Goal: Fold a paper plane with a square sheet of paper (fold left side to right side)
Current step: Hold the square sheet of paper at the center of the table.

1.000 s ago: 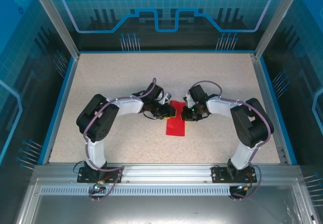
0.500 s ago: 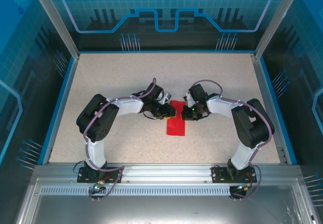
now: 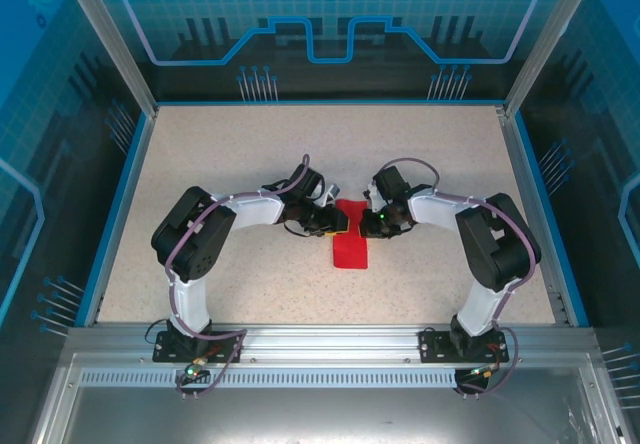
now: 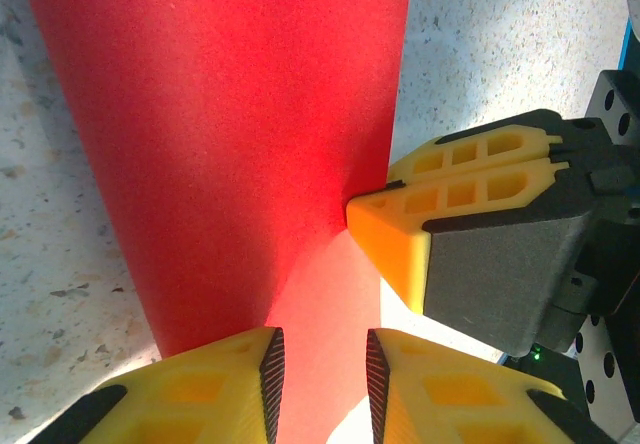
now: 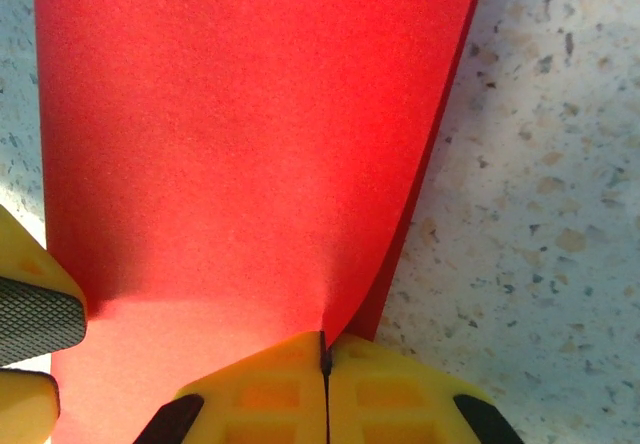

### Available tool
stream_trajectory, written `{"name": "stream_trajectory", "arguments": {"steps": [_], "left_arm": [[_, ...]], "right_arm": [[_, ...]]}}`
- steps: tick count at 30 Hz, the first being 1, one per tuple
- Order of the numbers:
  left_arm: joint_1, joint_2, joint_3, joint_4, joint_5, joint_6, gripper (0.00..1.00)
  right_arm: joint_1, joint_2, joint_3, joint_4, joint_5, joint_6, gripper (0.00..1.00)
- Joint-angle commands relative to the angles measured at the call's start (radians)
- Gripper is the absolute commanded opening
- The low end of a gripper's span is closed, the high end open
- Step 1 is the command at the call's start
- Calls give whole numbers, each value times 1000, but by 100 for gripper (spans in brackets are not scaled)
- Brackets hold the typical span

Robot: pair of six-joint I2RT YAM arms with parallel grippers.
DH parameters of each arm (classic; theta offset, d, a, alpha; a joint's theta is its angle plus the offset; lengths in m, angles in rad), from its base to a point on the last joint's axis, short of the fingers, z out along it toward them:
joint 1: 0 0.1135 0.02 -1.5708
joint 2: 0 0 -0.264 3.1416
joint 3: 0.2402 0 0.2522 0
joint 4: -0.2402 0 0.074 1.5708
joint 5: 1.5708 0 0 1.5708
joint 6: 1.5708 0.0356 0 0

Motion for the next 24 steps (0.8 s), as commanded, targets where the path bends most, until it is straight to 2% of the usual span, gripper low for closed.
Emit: {"name": "stream_trajectory", "arguments": {"steps": [1, 11, 16, 24], "left_arm": [[6, 20, 3, -6, -7, -3, 31], [4, -15, 6, 6, 3, -10, 30], [-4, 20, 27, 0, 10, -7, 30], [-5, 56, 32, -52, -38, 25, 30]], "right_arm": [[13, 24, 11, -16, 9, -8, 6], [19, 36, -15, -20, 14, 1, 6], [22, 37, -22, -23, 17, 3, 6], [25, 41, -14, -40, 26, -5, 6]]}}
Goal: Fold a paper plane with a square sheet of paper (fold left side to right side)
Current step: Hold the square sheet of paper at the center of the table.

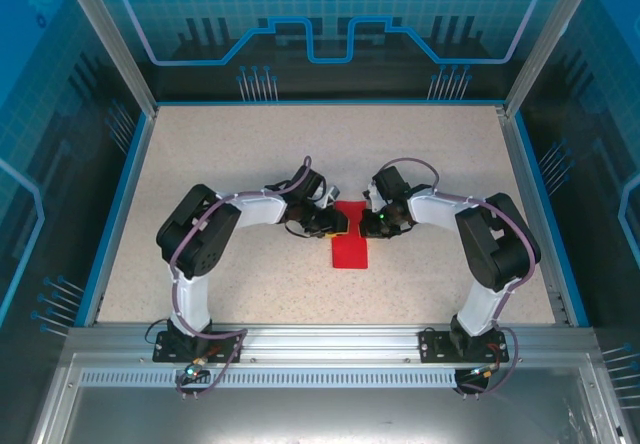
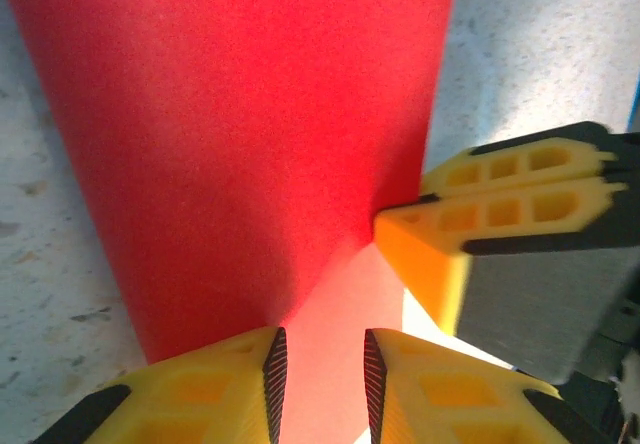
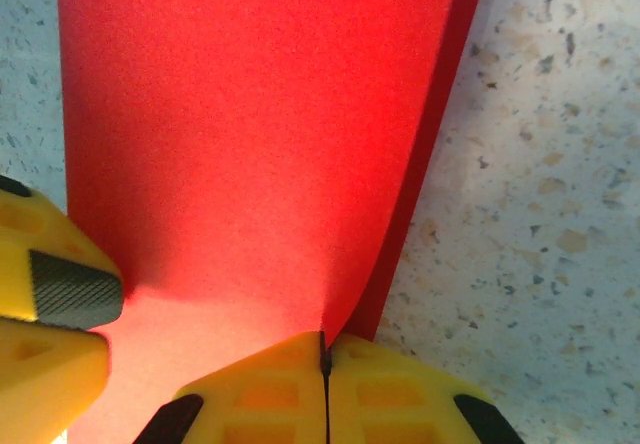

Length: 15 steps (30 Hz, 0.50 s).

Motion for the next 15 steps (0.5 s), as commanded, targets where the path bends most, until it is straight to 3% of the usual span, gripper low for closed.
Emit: {"name": "stream_trajectory", "arguments": {"steps": [1, 15], "left_arm": [[-3, 17, 15, -47, -25, 31, 30], [-4, 30, -32, -62, -55, 48, 30]], "right_arm": [[22, 38, -14, -41, 22, -4, 6], [25, 4, -7, -29, 2, -11, 7]]}}
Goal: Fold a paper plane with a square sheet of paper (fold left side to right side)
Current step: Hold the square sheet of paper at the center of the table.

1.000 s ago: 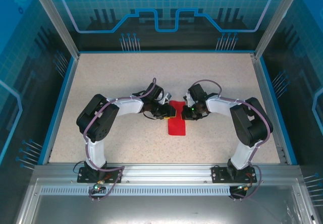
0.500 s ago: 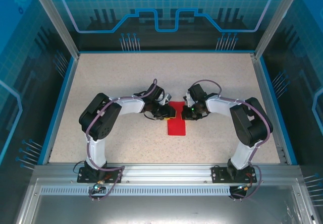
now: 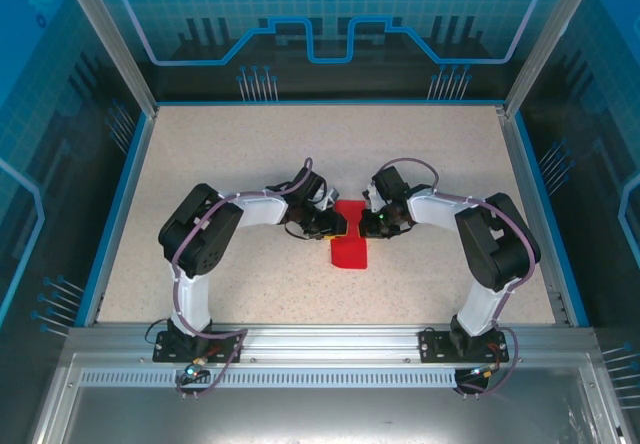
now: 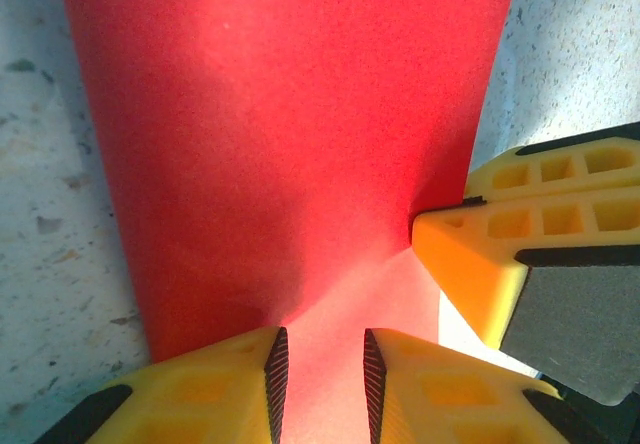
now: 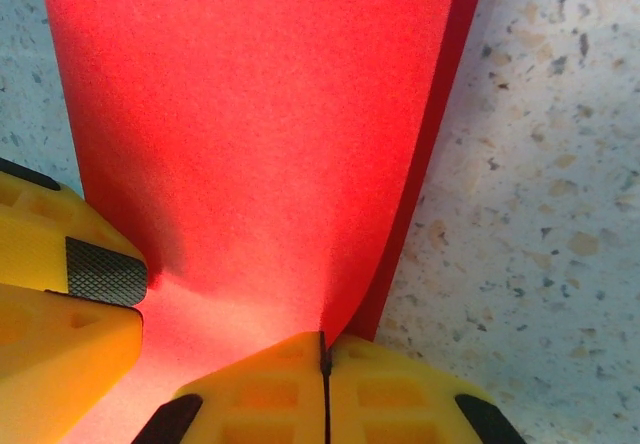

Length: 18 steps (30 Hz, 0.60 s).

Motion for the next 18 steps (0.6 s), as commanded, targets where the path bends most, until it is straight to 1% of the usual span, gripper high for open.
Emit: {"name": "stream_trajectory", "arguments": {"steps": [1, 6, 10, 12, 15, 18], "left_arm": [[-3, 19, -36, -52, -36, 27, 29], [-3, 17, -69, -49, -50, 24, 29], [-2, 16, -82, -41, -51, 20, 29], [-2, 16, -82, -38, -51, 19, 29], [-3, 16, -80, -39, -51, 20, 29], [-2, 13, -79, -40, -52, 20, 29]], "right_arm": [[23, -6, -3, -30, -5, -11, 8], [15, -80, 34, -67, 11, -28, 14], [2, -160, 36, -116, 45, -42, 26], [1, -197, 29, -141, 59, -42, 29], [5, -244, 3, -139, 10, -34, 30], [22, -255, -45, -77, -107, 5, 26]]}}
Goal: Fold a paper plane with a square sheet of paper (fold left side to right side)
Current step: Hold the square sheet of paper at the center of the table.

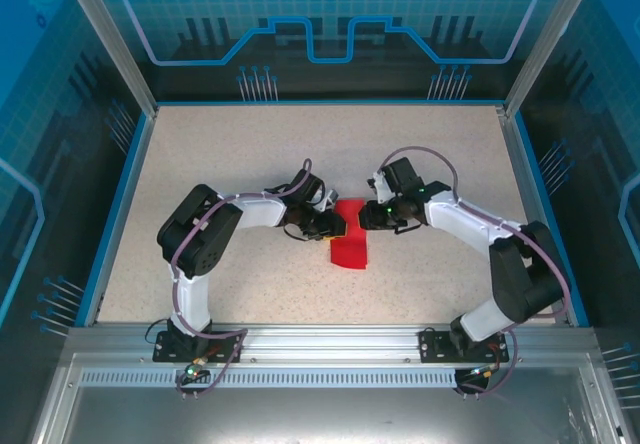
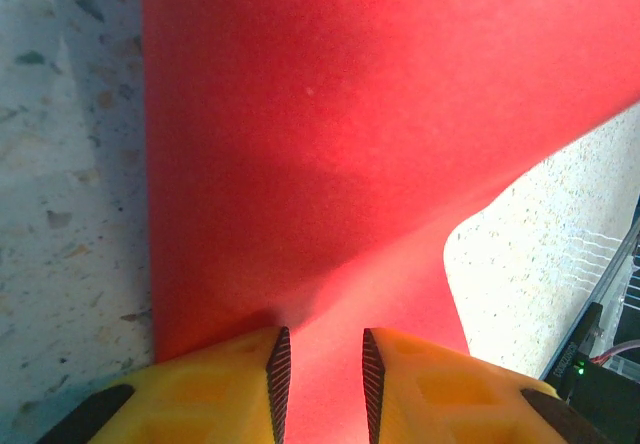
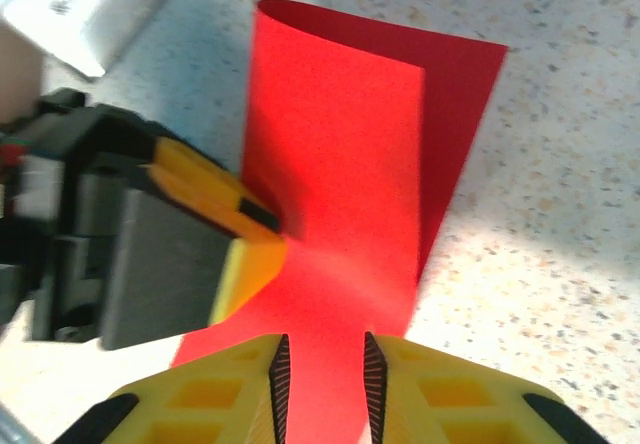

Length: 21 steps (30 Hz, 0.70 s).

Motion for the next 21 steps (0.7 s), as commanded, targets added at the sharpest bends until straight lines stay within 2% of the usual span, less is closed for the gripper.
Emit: {"name": "stream_trajectory", "arguments": {"steps": [1, 3, 10, 21], "left_arm": [[-3, 20, -45, -85, -52, 16, 29], [-3, 20, -45, -80, -52, 15, 29], [-5, 14, -48, -80, -53, 14, 29], [-6, 1, -40, -82, -55, 11, 29]], "right_arm": [[25, -5, -60, 43, -146, 47, 24], [45, 16, -94, 85, -180, 80, 22], [101, 107, -143, 108, -148, 111, 21], [110, 158, -174, 61, -75, 107, 20]]}}
